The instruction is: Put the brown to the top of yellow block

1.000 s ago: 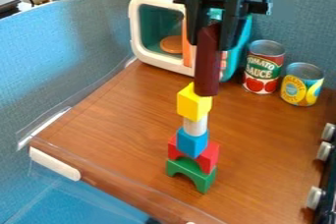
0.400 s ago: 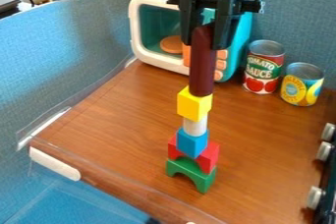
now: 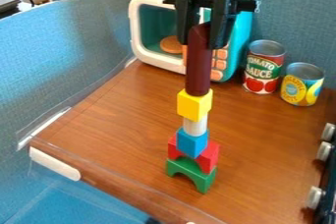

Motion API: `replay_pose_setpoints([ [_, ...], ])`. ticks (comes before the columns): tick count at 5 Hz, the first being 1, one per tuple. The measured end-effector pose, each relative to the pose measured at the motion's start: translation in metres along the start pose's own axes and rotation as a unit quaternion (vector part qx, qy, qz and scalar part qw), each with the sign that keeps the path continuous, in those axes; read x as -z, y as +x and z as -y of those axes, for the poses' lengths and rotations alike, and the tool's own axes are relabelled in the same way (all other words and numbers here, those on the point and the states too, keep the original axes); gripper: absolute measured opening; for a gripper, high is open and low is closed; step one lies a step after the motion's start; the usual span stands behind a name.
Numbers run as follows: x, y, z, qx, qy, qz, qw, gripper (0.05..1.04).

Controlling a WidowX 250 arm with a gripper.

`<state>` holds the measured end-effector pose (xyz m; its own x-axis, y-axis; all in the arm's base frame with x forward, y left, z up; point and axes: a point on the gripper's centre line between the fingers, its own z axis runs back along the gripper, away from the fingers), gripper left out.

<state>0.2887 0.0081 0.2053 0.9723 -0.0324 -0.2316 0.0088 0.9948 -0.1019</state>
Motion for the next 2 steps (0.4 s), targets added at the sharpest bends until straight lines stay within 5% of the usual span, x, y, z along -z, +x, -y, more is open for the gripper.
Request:
replay_pose_setpoints([
  [2, -0.0006, -0.0008, -0.0044, -0.004, 0.005, 0.0, 1.0, 0.573],
])
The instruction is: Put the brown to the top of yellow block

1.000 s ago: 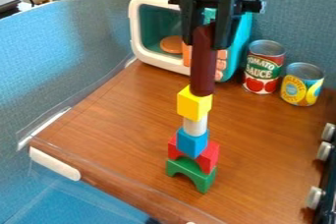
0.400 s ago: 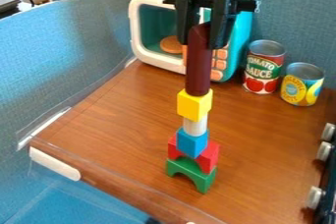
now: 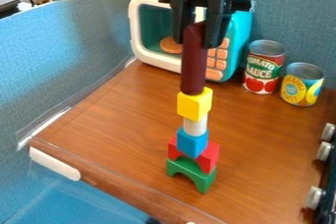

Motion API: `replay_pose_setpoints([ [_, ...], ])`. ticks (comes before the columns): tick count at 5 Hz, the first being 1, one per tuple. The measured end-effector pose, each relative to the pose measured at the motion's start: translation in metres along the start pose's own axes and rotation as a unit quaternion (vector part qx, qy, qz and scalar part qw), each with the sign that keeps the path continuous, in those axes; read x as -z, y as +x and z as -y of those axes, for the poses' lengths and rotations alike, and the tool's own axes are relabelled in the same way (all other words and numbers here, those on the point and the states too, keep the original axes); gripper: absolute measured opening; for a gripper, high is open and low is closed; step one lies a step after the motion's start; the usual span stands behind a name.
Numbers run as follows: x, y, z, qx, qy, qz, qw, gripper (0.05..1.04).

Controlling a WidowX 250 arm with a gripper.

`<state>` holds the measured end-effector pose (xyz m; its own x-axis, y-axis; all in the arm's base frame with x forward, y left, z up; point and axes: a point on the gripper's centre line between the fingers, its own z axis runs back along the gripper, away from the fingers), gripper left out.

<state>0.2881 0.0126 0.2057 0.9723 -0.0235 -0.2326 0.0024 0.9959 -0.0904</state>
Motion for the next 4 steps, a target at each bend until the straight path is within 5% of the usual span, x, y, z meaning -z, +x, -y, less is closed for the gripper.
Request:
replay_pose_setpoints([
  [1, 0.0, -0.001, -0.001, 0.0, 0.004, -0.002, 1.0, 0.873],
  [2, 0.0, 0.001, 0.001, 0.002, -0.003, 0.002, 1.0, 1.011],
  [3, -0.003, 0.003, 0.003, 0.001, -0.008, 0.009, 0.9999, 1.006],
  [4, -0.029, 0.005, -0.001, -0.004, -0.016, 0.049, 0.9986, 1.001],
])
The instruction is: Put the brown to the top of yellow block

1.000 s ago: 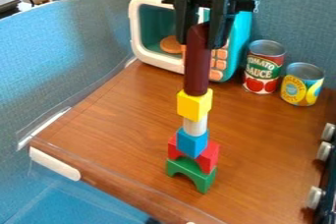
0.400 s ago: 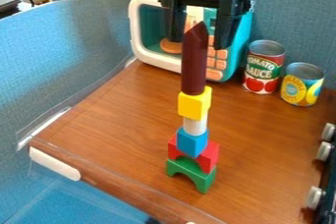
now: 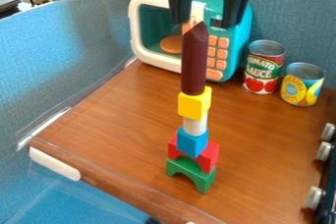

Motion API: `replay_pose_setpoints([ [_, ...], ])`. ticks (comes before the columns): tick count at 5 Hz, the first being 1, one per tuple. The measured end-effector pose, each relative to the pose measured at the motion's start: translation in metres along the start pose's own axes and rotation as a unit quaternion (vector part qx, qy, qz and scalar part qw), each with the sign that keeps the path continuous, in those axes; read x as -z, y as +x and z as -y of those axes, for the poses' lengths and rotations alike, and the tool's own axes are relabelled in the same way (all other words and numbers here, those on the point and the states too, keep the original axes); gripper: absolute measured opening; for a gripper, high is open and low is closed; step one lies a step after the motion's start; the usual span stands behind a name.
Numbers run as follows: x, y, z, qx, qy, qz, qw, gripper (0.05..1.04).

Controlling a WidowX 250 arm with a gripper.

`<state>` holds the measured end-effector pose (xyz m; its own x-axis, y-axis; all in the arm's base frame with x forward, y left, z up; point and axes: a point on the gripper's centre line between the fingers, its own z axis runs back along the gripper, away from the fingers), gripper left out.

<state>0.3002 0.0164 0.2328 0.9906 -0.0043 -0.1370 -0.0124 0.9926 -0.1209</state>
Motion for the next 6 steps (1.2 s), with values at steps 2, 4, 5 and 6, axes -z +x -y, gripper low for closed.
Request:
replay_pose_setpoints([
  [2, -0.054, -0.002, -0.026, -0.027, 0.005, 0.076, 0.9967, 1.001],
  [4, 0.018, -0.008, -0.08, -0.049, 0.078, 0.033, 0.9952, 1.001],
  [5, 0.04, -0.008, -0.09, -0.031, 0.103, 0.027, 0.9938, 1.001],
  [6, 0.048, -0.002, -0.09, -0.01, 0.11, 0.041, 0.993, 1.001],
])
